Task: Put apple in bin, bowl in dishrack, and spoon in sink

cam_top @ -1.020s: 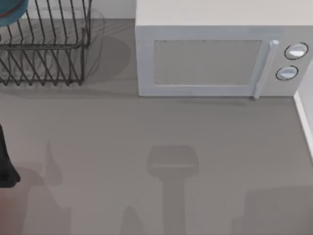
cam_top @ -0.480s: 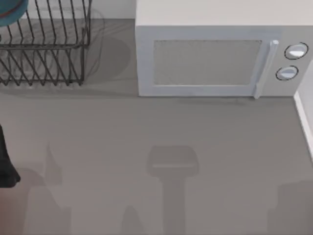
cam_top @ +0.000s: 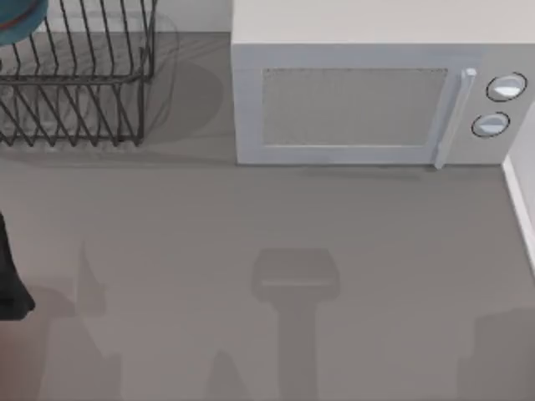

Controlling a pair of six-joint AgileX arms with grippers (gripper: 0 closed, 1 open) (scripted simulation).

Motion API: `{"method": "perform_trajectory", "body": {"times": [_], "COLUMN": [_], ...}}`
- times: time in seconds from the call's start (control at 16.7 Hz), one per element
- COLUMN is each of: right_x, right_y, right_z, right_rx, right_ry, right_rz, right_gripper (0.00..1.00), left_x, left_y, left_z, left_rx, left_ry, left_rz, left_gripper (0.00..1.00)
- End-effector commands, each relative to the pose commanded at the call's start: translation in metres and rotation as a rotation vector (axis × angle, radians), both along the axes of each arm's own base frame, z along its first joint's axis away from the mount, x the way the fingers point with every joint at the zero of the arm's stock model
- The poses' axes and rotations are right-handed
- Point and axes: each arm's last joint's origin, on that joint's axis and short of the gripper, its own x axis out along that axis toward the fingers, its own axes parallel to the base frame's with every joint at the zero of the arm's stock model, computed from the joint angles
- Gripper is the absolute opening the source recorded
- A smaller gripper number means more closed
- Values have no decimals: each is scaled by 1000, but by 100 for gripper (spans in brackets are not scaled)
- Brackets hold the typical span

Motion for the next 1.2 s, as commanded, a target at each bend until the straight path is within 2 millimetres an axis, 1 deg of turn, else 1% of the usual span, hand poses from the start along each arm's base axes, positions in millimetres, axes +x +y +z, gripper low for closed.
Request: {"method": "perform_trajectory", "body": {"times": [0.54, 0.6, 1.02, 1.08, 1.2], "right_x": [0, 0, 0, 3, 4], "right_y": [0, 0, 0, -1, -2], "right_z": [0, 0, 0, 22, 25], "right_rx": [0, 0, 0, 0, 0], "right_ry": [0, 0, 0, -36, -37], "right_rz": [0, 0, 0, 0, -1], "right_gripper": [2, 0, 0, 0, 0], "left_x": [0, 0, 0, 0, 0], "left_y": [0, 0, 0, 0, 0], "left_z": [0, 0, 0, 0, 0], "left_rx": [0, 0, 0, 0, 0], "left_ry": [0, 0, 0, 0, 0], "left_rz": [0, 0, 0, 0, 0], "left_gripper": [100, 100, 100, 100, 100]}}
